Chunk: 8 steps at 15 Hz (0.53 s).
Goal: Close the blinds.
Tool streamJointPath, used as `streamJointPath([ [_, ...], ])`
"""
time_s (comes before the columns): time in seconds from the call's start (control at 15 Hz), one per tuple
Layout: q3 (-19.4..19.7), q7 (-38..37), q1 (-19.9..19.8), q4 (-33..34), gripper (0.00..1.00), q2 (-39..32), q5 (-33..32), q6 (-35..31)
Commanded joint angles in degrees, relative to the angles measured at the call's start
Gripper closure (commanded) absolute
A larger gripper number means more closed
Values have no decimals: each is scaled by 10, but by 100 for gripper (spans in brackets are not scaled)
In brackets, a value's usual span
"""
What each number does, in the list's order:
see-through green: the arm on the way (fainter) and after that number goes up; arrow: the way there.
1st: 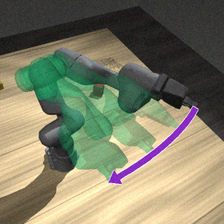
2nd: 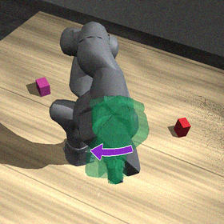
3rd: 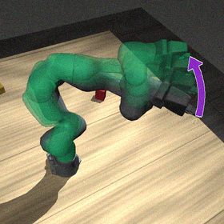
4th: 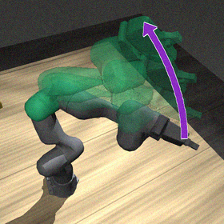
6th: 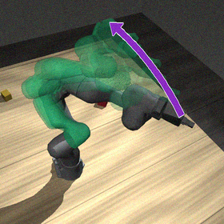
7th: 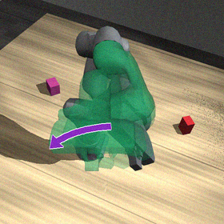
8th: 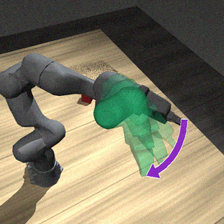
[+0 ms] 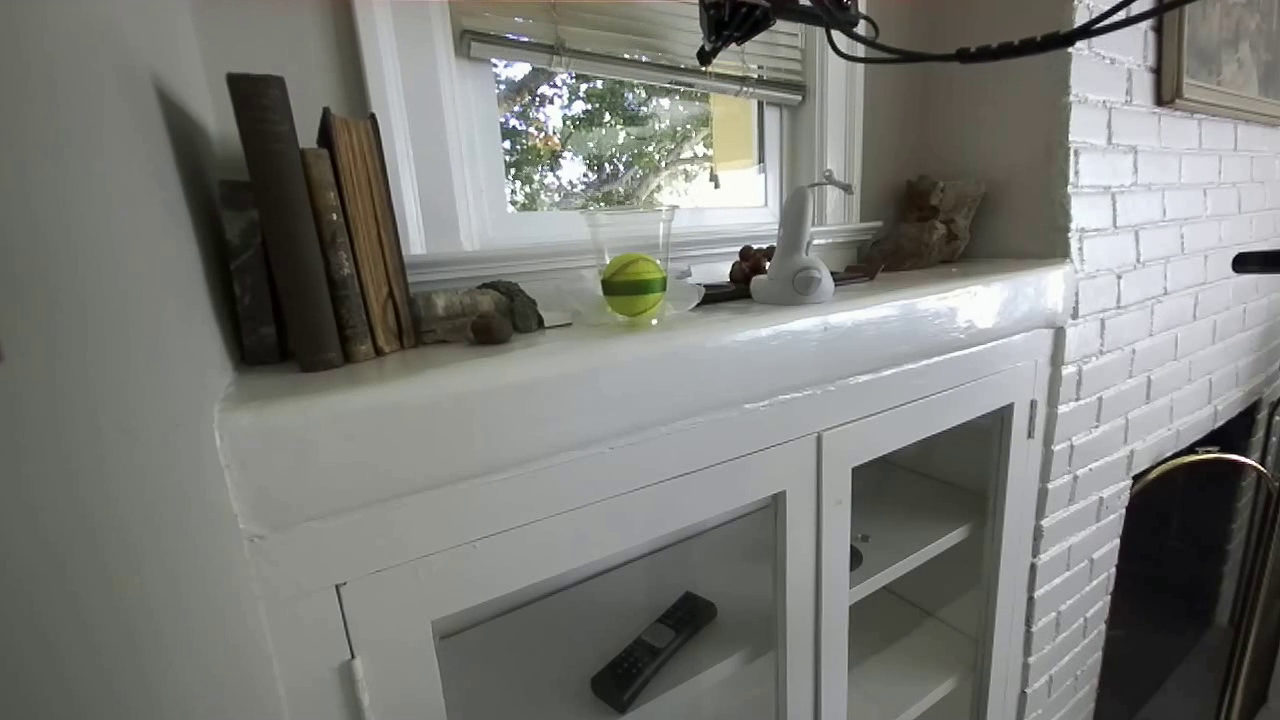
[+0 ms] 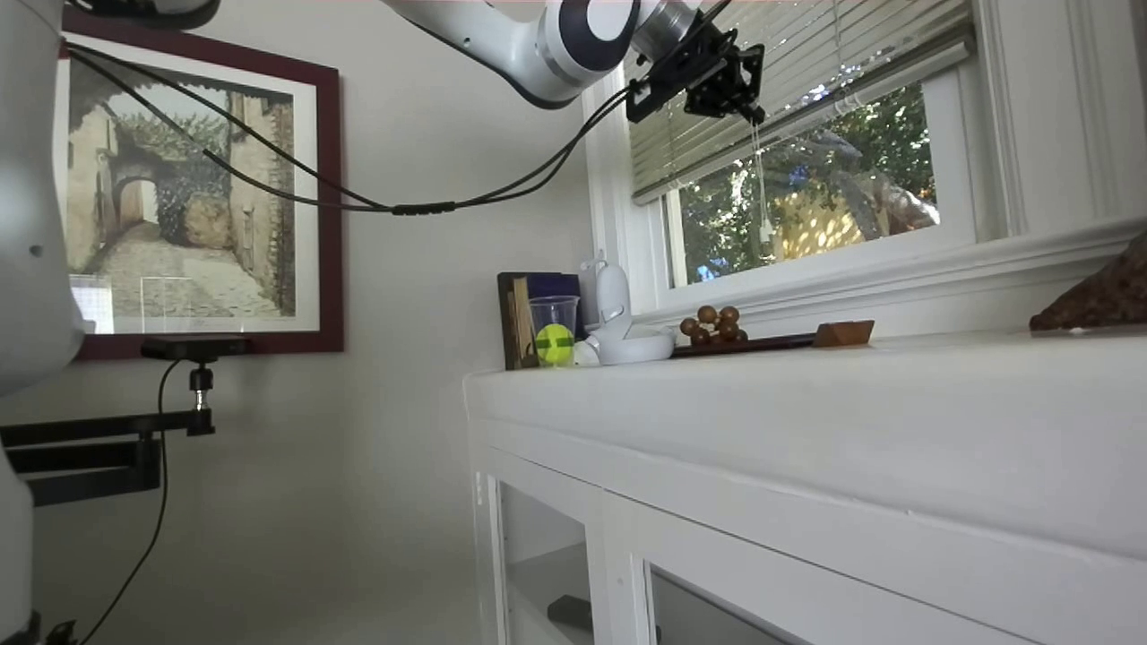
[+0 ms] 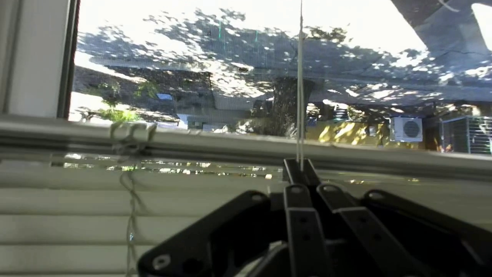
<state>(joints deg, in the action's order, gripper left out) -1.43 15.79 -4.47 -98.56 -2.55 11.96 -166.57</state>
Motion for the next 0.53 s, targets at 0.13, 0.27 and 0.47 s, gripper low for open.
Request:
streamJointPath([
  [0.13, 19, -24, -6, 44, 100, 1, -26, 41],
  [0.27, 26, -31, -7, 60, 100, 0, -35, 53],
  [0.47, 35, -39, -7, 82, 100, -5, -44, 60],
])
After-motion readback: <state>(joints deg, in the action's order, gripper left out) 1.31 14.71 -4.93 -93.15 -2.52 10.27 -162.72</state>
